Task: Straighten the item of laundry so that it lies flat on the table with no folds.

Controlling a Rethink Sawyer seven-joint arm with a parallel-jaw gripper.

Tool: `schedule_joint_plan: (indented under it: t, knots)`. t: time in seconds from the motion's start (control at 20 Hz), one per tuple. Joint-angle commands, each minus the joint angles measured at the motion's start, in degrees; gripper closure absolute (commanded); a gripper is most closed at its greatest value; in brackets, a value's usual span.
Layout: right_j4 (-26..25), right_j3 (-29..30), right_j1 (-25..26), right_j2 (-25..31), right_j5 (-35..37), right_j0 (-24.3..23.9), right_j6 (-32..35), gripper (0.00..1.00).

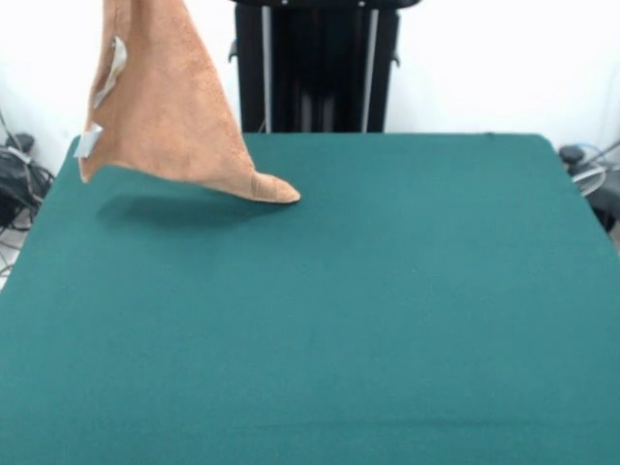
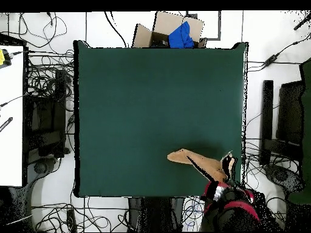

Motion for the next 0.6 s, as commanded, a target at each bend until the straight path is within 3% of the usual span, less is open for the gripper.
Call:
schedule_joint_plan:
  t: [0.05,0.6]
  knots:
    - [1.4,2.9,-0.7,3.7,3.3,0.5,-8.9,1.00]
    - [0.8,0.1,-1.8,3.5,7.7,0.3,-9.5,1.00]
